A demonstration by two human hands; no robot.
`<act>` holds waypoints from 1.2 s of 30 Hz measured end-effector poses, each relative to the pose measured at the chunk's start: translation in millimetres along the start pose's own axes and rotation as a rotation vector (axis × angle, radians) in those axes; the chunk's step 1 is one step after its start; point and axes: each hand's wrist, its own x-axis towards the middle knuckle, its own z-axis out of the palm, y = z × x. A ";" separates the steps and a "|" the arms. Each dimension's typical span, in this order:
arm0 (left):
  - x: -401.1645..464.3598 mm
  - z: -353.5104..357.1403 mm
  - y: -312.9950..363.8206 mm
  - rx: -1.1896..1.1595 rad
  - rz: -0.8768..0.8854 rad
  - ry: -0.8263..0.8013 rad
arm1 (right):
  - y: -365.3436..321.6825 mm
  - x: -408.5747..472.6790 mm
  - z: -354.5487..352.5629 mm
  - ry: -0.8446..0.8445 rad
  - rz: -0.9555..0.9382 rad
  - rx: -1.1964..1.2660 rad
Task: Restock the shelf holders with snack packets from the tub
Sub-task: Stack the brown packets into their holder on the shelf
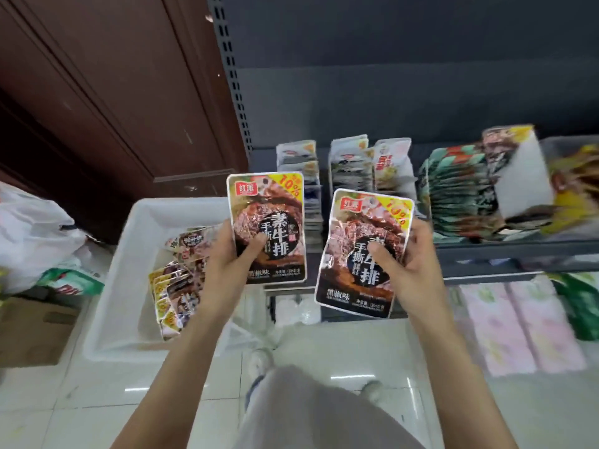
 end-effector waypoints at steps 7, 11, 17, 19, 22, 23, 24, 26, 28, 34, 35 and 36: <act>-27.5 156.5 24.6 -0.075 0.090 -0.023 | -5.4 -30.9 -188.3 0.232 0.059 0.149; -31.0 228.1 47.2 -0.130 0.119 -0.117 | -10.5 -34.1 -253.4 0.425 0.073 0.109; 18.0 317.8 92.0 -0.135 0.214 -0.176 | -20.0 3.8 -311.4 0.683 -0.084 0.169; 43.1 350.1 101.9 -0.149 0.265 -0.200 | -23.8 19.2 -325.0 0.741 -0.126 0.164; 74.8 396.6 104.3 -0.120 0.282 -0.254 | -26.9 42.0 -342.1 0.796 -0.119 0.200; 82.0 408.7 100.6 -0.098 0.277 -0.265 | -28.9 49.1 -346.9 0.810 -0.109 0.211; 87.9 418.7 95.7 -0.071 0.275 -0.274 | -31.3 56.6 -351.3 0.822 -0.109 0.220; 95.1 432.7 84.4 -0.014 0.269 -0.294 | -35.6 70.4 -359.2 0.848 -0.127 0.222; 97.5 439.9 73.7 0.028 0.265 -0.322 | -37.5 81.9 -364.4 0.860 -0.133 0.234; 87.2 441.6 45.6 0.174 0.216 -0.426 | -25.0 113.5 -368.8 0.844 -0.106 0.271; 83.4 440.3 41.2 0.218 0.214 -0.462 | -23.6 119.4 -368.8 0.833 -0.099 0.255; 79.6 438.5 37.1 0.284 0.232 -0.494 | -22.8 124.8 -369.2 0.816 -0.095 0.256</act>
